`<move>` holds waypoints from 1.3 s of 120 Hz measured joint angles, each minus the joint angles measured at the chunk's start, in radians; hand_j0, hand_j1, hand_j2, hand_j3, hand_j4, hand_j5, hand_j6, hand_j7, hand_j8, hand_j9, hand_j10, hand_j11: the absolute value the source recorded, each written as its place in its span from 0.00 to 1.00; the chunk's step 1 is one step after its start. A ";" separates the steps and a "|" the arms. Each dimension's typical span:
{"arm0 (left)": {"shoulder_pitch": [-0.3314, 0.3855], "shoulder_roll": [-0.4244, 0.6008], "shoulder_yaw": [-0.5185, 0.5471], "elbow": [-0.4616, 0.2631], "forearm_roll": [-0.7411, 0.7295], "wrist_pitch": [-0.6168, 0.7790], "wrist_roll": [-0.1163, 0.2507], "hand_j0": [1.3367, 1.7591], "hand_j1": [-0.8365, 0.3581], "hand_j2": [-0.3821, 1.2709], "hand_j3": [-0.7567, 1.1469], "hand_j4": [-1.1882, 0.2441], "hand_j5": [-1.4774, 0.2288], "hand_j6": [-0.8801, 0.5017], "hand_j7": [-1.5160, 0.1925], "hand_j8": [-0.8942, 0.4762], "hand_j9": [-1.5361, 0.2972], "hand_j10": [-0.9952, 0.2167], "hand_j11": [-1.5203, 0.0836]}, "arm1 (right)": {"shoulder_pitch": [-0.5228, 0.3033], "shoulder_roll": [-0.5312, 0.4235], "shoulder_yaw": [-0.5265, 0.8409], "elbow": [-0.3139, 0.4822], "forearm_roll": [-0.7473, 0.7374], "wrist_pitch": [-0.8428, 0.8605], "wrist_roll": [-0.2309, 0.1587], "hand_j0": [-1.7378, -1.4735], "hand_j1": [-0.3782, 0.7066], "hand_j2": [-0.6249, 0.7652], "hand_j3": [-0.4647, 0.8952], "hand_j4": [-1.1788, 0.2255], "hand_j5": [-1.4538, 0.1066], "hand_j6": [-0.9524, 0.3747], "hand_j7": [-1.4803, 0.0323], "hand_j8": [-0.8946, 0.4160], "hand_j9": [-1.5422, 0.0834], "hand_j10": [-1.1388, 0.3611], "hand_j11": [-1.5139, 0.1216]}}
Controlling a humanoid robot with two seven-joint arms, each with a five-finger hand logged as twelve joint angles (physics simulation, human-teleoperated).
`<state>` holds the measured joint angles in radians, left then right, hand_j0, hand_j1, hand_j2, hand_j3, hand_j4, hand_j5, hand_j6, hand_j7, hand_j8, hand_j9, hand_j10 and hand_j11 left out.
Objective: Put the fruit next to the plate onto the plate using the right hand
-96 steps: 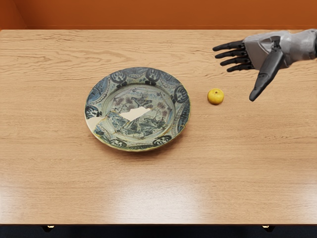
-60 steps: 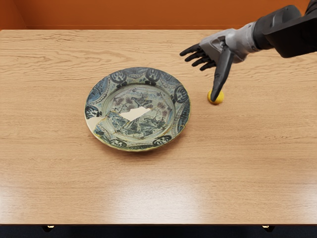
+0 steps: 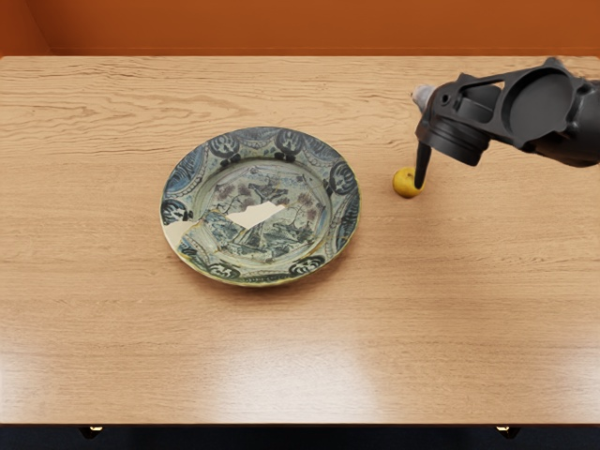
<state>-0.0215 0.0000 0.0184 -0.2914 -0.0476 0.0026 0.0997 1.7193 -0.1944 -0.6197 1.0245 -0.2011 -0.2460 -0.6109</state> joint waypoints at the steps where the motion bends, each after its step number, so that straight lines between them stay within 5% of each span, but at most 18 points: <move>1: 0.000 0.000 0.000 0.000 0.000 0.000 0.000 0.76 0.99 0.23 0.40 0.83 0.87 0.64 0.89 0.65 0.84 0.82 0.95 | -0.007 0.002 0.000 -0.007 -0.004 -0.002 0.000 0.30 0.03 0.45 0.34 0.84 0.93 0.72 0.98 0.68 0.95 0.76 0.93; 36: 0.000 0.000 0.000 0.000 0.000 0.000 0.000 0.76 0.99 0.23 0.40 0.83 0.87 0.64 0.89 0.65 0.84 0.82 0.95 | -0.253 0.035 0.211 -0.201 -0.229 -0.024 0.000 0.30 0.03 0.45 0.34 0.84 0.93 0.72 0.98 0.68 0.95 0.76 0.93; 60: 0.000 0.000 0.000 0.000 0.000 0.000 0.000 0.76 0.99 0.23 0.40 0.83 0.87 0.64 0.89 0.65 0.84 0.82 0.95 | -0.343 0.115 0.266 -0.296 -0.293 -0.028 0.000 0.30 0.03 0.45 0.34 0.84 0.93 0.72 0.98 0.68 0.95 0.76 0.93; 156: 0.000 0.000 0.000 0.000 0.000 0.000 0.000 0.76 0.99 0.23 0.40 0.83 0.87 0.64 0.89 0.65 0.84 0.82 0.95 | -0.375 0.168 0.278 -0.395 -0.309 -0.021 0.000 0.30 0.17 0.43 0.34 0.74 0.82 0.61 0.86 0.58 0.84 0.67 0.82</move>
<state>-0.0215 0.0000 0.0184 -0.2911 -0.0475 0.0027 0.0997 1.3444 -0.0262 -0.3421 0.6297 -0.5103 -0.2667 -0.6109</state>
